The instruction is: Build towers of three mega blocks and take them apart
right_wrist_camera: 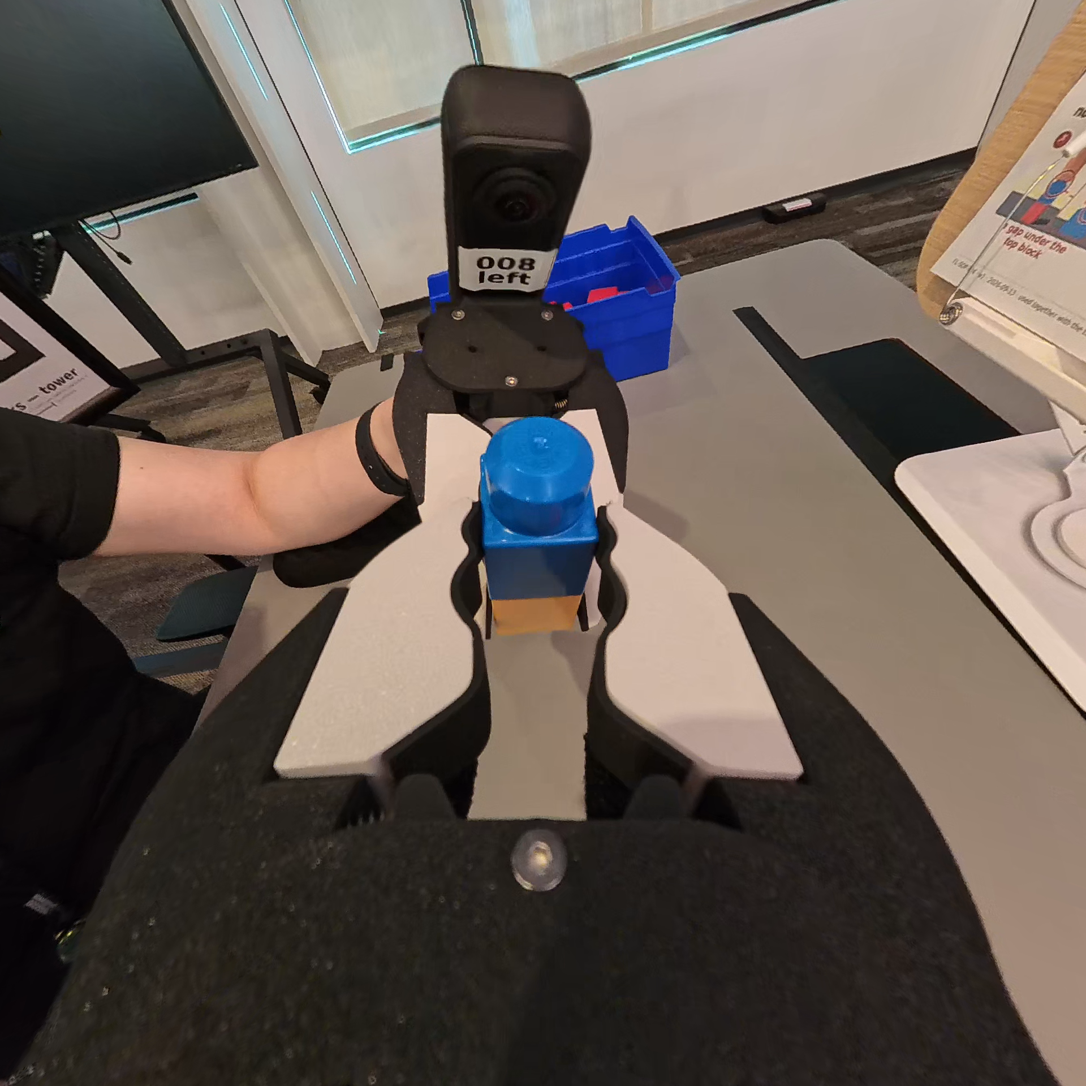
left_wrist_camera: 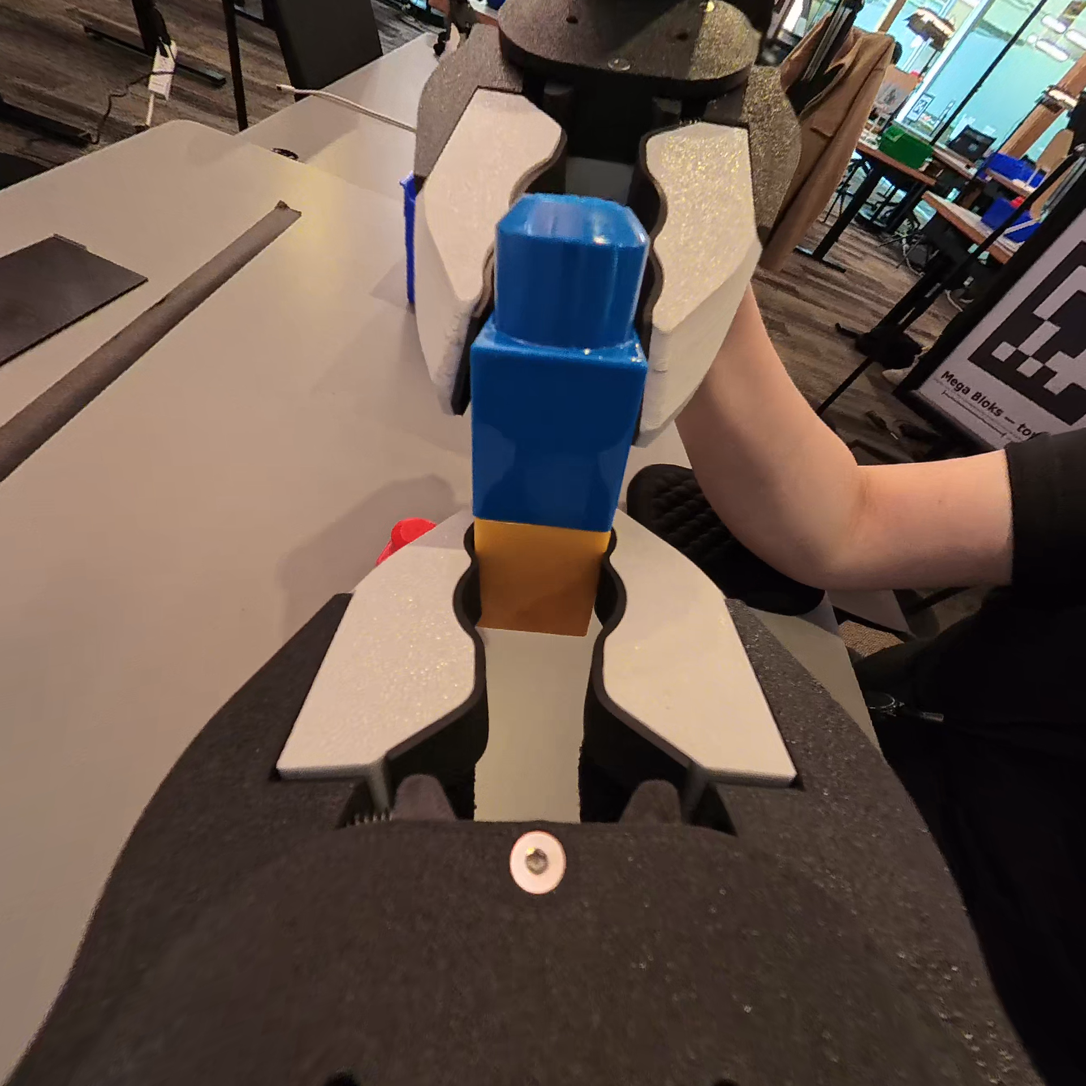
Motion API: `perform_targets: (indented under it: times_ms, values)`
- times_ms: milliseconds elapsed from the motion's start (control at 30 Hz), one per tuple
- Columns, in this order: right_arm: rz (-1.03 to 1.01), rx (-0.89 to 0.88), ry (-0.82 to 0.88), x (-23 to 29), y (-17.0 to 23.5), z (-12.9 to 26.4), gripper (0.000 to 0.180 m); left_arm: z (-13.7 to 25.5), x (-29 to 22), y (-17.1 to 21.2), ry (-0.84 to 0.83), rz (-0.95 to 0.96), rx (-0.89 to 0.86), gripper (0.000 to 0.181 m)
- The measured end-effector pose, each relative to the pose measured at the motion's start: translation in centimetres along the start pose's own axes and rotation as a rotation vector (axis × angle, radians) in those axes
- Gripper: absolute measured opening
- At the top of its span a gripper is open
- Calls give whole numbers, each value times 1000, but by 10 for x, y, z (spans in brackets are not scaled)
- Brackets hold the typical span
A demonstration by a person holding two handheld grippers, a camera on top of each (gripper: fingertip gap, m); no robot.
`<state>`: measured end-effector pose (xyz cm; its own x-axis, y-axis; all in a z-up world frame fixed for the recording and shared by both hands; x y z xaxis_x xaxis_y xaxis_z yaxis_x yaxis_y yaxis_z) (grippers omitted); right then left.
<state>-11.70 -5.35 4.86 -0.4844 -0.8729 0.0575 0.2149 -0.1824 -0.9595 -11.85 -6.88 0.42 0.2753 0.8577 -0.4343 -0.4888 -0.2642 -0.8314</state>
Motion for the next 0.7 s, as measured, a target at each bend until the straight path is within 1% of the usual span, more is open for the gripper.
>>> perform_targets:
  times_ms: [133, 333, 467, 533, 700]
  values:
    - [10, 38, -7, 1, 7, -2, 36, -1, 1, 7, 10, -11, 38, 35]
    - [13, 25, -32, 5, 5, -2, 36, 0, -4, 8, 24, -17, 55, 35]
    - [-2, 22, -24, 5, 3, -2, 36, 0, -4, 7, 26, -12, 47, 35]
    - [-11, 0, -6, 2, -1, -3, 36, 2, -3, 3, 38, 4, 13, 35]
    - [-4, 28, 0, 4, 1, -1, 36, 2, -4, 4, 18, -7, 33, 35]
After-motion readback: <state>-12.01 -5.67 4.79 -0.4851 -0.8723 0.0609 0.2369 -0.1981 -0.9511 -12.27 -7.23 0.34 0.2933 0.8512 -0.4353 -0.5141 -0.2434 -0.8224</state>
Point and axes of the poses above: each gripper's, where its closed fingertips meet, z back along the fingers, y out of its underside, x = y × z across the jaws, the point moved 1 cm from there along z, back along the fingers, and after that the axes turned 9 degrees about z, right-handed, at the moved point
